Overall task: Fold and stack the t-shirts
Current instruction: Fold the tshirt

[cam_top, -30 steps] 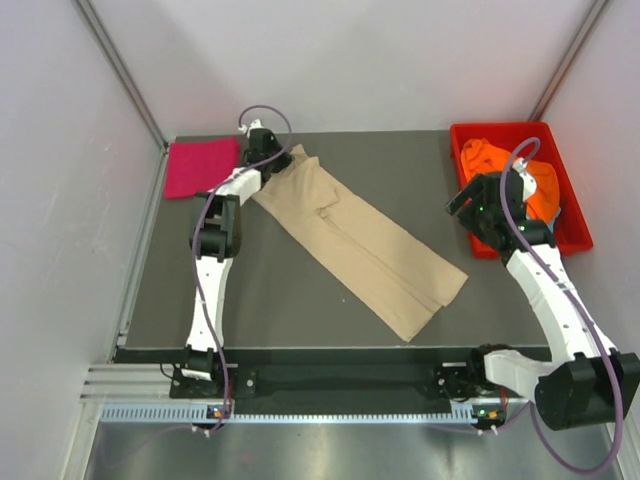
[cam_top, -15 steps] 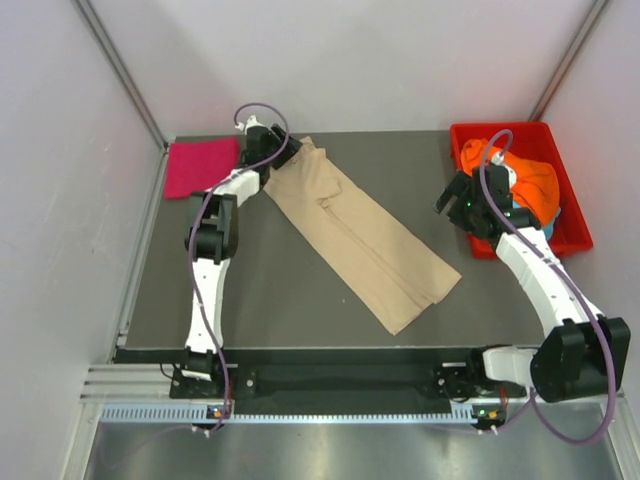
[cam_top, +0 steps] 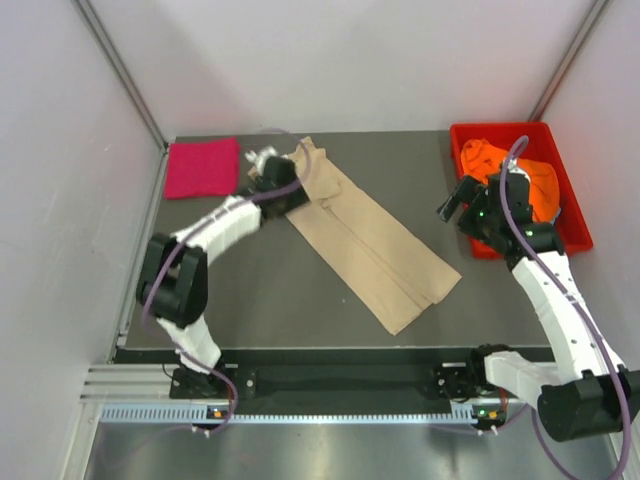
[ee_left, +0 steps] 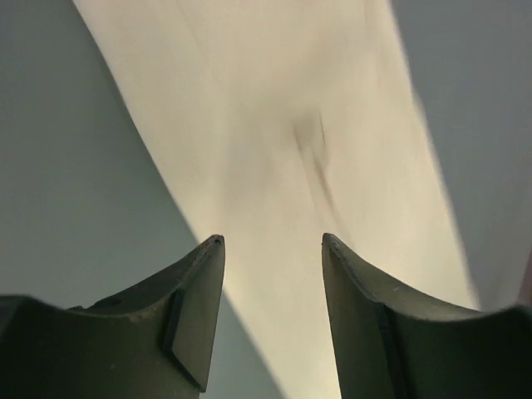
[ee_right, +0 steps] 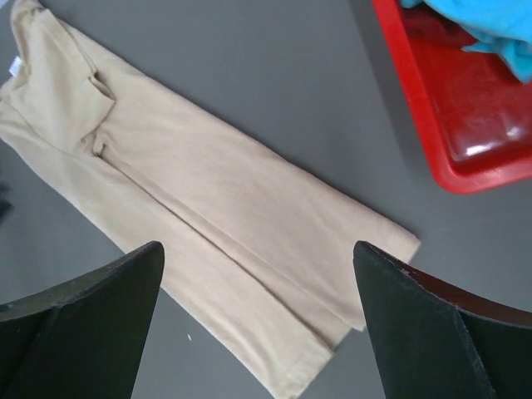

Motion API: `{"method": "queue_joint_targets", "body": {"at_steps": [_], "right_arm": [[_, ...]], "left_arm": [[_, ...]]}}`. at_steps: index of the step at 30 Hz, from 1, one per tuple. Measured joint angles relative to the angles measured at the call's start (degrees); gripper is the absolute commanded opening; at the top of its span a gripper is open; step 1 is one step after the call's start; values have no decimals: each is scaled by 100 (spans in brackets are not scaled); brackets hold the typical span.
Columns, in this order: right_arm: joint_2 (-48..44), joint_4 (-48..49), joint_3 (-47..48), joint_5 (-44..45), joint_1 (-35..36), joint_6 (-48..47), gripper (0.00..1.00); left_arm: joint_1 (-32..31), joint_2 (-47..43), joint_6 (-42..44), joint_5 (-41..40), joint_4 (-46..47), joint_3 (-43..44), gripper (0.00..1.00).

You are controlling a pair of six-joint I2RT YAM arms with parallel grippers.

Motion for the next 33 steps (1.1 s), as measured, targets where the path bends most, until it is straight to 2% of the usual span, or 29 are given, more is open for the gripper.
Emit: {"method": "queue_joint_targets", "body": {"at_steps": [4, 6, 11, 13, 15, 18, 21, 27, 33], "right_arm": [[-92, -538, 295, 166, 0, -37, 96], [-146, -734, 407, 234, 0, -37, 96], [-385, -1075, 511, 323, 0, -39, 96], [-494, -1189, 511, 367, 0, -39, 96], [-586, -1235, 511, 400, 0, -39, 96], [-680, -1283, 511, 444, -2, -46, 96], [-706, -1322, 511, 507, -2, -61, 96], [-706, -1360, 511, 660, -22, -181, 96], [-706, -1360, 511, 715, -79, -247, 96]], "left_arm": [[-1731, -1176, -540, -389, -623, -1403, 52], [-2197, -1587, -1051, -363, -822, -1880, 45], [-3069, -2391, -2632, -623, -907, -2791, 45], [-3569, -2260, -3211, -730, -1019, -2680, 45], [-3980, -1755, -3679, -734, -1366, -2157, 45], [-4277, -774, -4124, -776, -1727, -1182, 44], [-4472, -146, -4430, -785, -1810, -708, 44], [-4717, 356, -4953, -678, -2061, -669, 45], [-4870, 428, -5331, -741, -2374, -616, 45]]}}
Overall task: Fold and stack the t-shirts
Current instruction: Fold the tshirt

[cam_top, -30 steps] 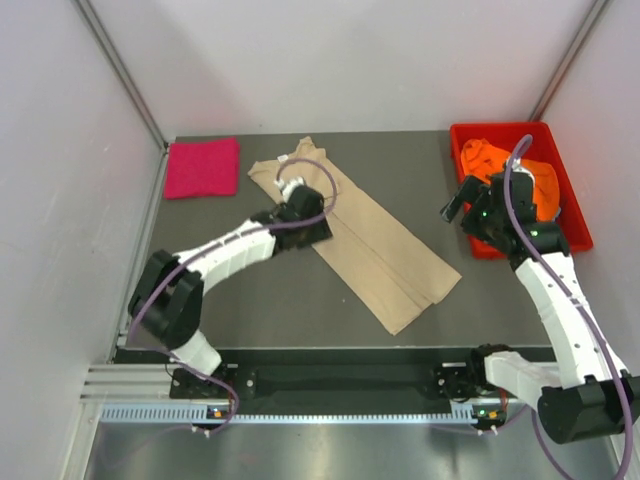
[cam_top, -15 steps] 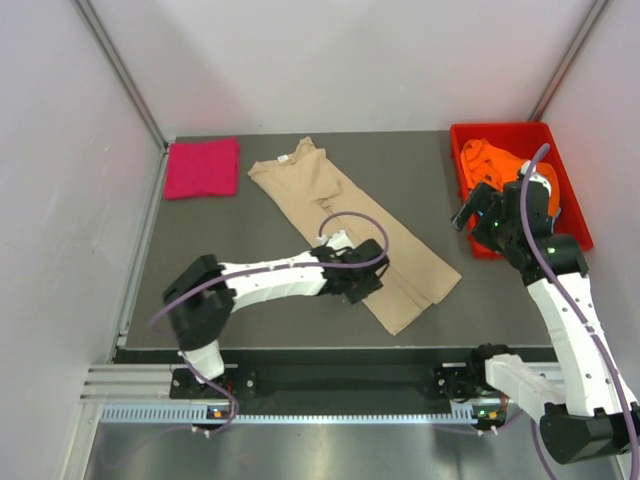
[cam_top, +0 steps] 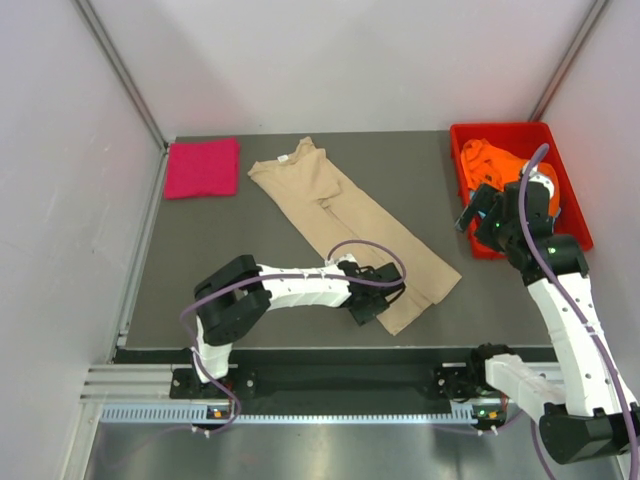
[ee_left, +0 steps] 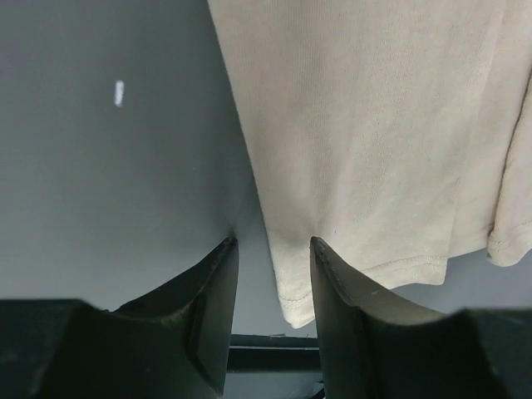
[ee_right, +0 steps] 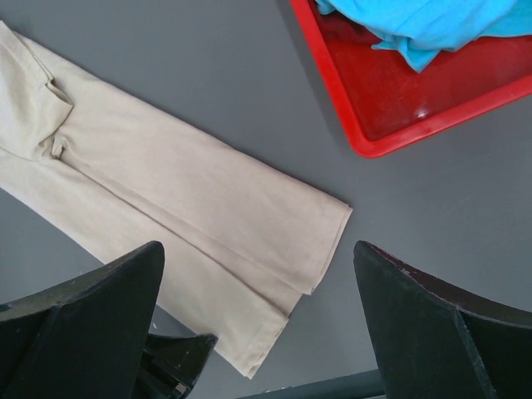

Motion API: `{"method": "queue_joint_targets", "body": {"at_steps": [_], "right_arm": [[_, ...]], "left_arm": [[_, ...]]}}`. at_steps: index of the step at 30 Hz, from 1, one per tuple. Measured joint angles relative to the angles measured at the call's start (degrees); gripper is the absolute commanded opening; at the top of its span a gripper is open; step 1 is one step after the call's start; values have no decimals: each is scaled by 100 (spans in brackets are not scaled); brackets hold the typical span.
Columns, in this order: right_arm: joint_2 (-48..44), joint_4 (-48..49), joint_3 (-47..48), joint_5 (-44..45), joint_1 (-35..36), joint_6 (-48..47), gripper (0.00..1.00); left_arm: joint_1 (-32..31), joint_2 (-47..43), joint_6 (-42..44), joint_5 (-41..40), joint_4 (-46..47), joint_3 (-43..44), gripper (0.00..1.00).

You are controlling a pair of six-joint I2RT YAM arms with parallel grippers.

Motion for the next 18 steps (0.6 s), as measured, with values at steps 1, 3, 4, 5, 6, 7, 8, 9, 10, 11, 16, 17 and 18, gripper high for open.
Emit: {"method": "queue_joint_targets", "body": {"at_steps": [1, 3, 4, 5, 6, 7, 8, 9, 10, 11, 16, 17, 18], "right_arm": [[0, 0, 0, 13, -7, -4, 96], [0, 0, 0, 26, -15, -17, 96], [0, 0, 0, 31, -22, -31, 96], [0, 0, 0, 33, -33, -39, 96], [0, 0, 0, 37, -42, -42, 96], [0, 0, 0, 50, -42, -42, 96], [0, 0, 0, 50, -42, -44, 96], [0, 0, 0, 50, -42, -44, 96], [-2, 0, 0, 50, -42, -42, 96], [-2, 0, 0, 50, -42, -42, 96], [-50, 0, 0, 46, -44, -42, 96], [-63, -2, 0, 46, -46, -42, 96], [-74, -4, 0, 46, -48, -42, 96]], "left_arm": [[-15, 33, -35, 0, -4, 28, 45], [-37, 101, -85, 9, -7, 109, 44], [-46, 136, -96, 2, -7, 151, 43], [-52, 162, -107, 7, -7, 188, 43], [-61, 181, -118, -2, -11, 216, 41], [-70, 201, -131, -2, -24, 232, 40], [-76, 214, -149, -7, -39, 249, 38], [-83, 216, -168, -9, -52, 251, 35], [-87, 221, -195, -11, -74, 251, 28], [-92, 223, -236, -7, -96, 251, 26], [-103, 225, -341, 9, -149, 208, 0], [-105, 223, -374, 13, -144, 197, 0], [-109, 214, -382, 15, -133, 181, 0]]}}
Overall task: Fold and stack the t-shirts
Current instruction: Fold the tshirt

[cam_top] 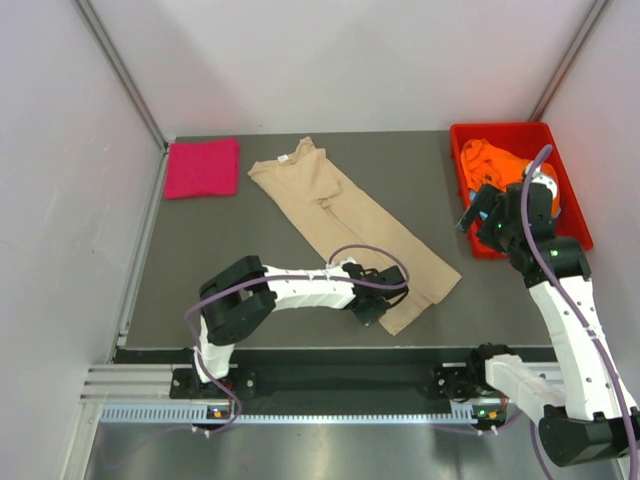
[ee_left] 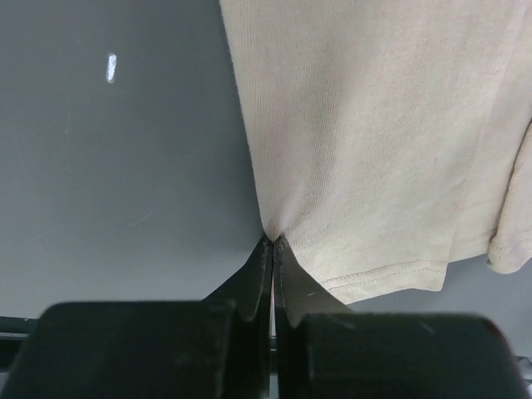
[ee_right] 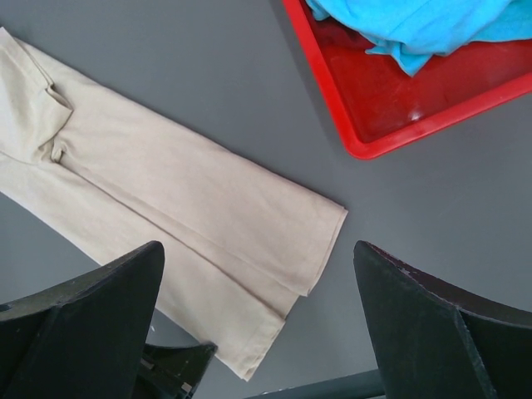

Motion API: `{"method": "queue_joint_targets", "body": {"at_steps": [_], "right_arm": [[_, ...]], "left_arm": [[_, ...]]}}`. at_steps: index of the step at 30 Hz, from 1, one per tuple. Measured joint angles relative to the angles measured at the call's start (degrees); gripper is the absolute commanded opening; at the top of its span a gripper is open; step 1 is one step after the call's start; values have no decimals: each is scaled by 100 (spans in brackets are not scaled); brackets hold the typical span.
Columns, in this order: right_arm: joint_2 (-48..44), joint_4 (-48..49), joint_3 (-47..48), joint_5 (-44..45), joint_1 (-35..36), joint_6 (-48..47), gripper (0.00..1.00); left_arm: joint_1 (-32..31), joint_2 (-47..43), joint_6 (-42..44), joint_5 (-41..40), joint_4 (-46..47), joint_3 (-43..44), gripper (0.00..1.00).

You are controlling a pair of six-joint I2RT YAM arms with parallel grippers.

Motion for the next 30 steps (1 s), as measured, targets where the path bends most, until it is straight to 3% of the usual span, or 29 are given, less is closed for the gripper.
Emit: {"method": "queue_joint_targets", "body": {"at_steps": [8, 13, 22, 30], "right_arm": [[-122, -15, -109, -210, -4, -149, 96], [-236, 140, -1029, -745, -17, -238, 95], [138, 568, -2450, -2059, 11, -402, 83], [118, 1005, -3407, -2544, 426, -260, 76]], "left_arm": [[-48, -498, -133, -129, -138, -605, 0], [-127, -973, -160, -219, -431, -1062, 0], [-166, -2100, -125, -271, -638, -2288, 0], [-166, -2769, 114, -435, -1016, -2524, 0]]}}
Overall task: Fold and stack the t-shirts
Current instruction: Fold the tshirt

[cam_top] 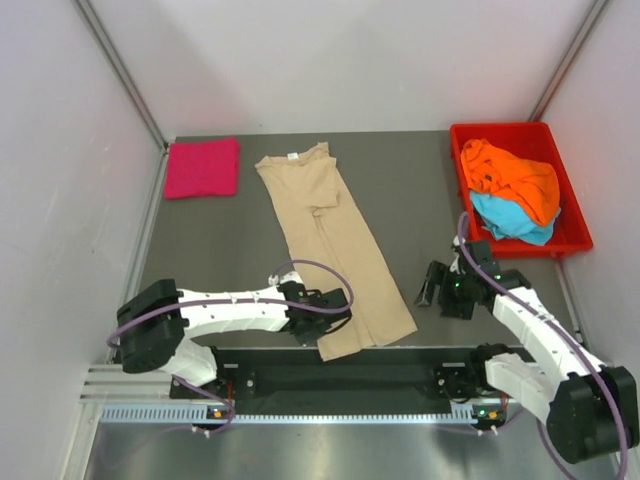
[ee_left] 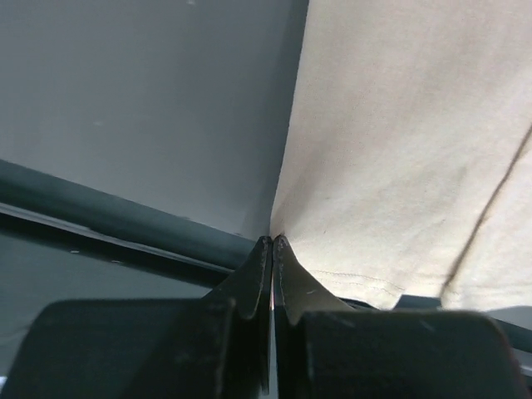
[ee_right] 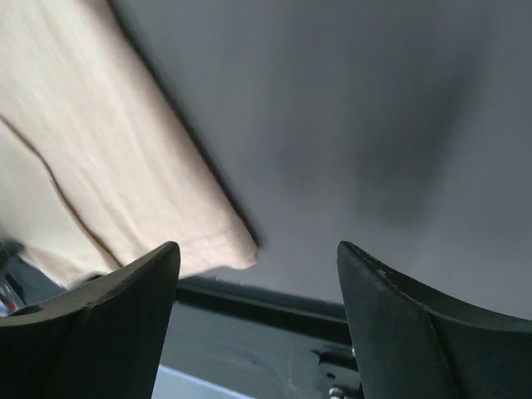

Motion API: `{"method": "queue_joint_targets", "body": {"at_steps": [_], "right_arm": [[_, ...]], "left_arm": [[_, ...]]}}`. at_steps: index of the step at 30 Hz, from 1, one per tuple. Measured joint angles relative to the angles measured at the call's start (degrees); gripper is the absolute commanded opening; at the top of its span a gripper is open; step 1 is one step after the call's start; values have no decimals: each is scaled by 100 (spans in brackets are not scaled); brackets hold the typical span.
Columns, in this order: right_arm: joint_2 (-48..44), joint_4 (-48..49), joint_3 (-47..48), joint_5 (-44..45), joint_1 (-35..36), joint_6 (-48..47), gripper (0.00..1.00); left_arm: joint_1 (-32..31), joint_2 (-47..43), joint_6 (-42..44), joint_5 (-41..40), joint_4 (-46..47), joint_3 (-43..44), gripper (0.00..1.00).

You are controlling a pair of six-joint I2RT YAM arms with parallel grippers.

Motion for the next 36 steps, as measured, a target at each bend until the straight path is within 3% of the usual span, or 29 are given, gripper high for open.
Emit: {"method": "queue_joint_targets", "body": {"at_steps": [5, 11, 16, 17, 20, 24, 36], "right_arm": [[-15, 203, -170, 131, 1259, 570, 74], [-42, 680, -562, 264, 2074, 1266, 64], [-26, 730, -699, 382, 2310, 1526, 54], [-26, 741, -699, 413, 2328, 1543, 51], [-26, 761, -699, 516, 2339, 1580, 43], [20, 815, -710, 577, 2339, 1572, 34], [160, 1169, -883, 413, 2363, 1467, 33]], "left_arm": [[-2, 4, 177, -79, -389, -9, 0], [-2, 4, 472, -7, -442, -114, 0], [-2, 0, 772, 118, -444, -164, 26], [-4, -7, 846, 155, -442, -164, 35], [-4, -90, 1001, 247, -435, -166, 43], [-4, -345, 1119, 337, -365, -256, 44], [-85, -1331, 1368, 734, 195, -1259, 41]]}}
